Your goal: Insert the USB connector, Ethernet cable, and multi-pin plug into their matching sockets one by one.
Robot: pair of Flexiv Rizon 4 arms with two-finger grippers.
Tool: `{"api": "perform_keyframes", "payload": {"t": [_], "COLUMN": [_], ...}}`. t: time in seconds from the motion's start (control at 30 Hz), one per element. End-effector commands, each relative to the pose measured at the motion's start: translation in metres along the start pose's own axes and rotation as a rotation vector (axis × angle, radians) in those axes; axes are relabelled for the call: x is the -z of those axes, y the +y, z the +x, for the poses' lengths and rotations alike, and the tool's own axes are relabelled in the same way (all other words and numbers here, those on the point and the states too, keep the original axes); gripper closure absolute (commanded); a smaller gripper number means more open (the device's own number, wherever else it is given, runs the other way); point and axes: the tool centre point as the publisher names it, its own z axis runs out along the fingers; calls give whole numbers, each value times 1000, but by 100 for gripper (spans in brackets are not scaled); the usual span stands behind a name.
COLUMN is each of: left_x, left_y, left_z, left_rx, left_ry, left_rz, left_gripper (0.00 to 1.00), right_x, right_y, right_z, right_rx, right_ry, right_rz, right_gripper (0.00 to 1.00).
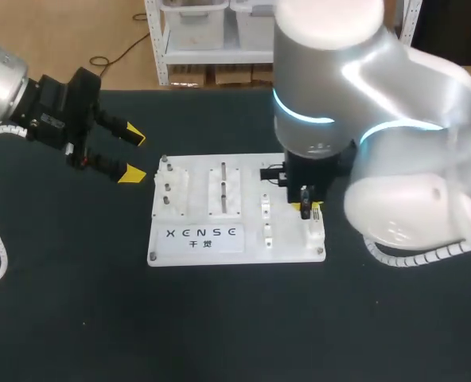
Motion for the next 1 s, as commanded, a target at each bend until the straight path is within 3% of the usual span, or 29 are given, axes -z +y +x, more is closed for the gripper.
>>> {"api": "perform_keyframes", "payload": {"t": [0.03,1.0], "left_x": [0,0], "left_y": [0,0], "left_z": [1,1], "left_rx": [-3,-3], "left_ry": [-4,-4], "left_rz": [-1,-1], "left_gripper": [0,0], "right_x": [-1,-11], "right_y": [-9,-18], "right_z": [4,-1], "right_rx": [-15,-26], "right_ry": [-22,-12], "right_rz": [2,10], "right_gripper": [100,100]}}
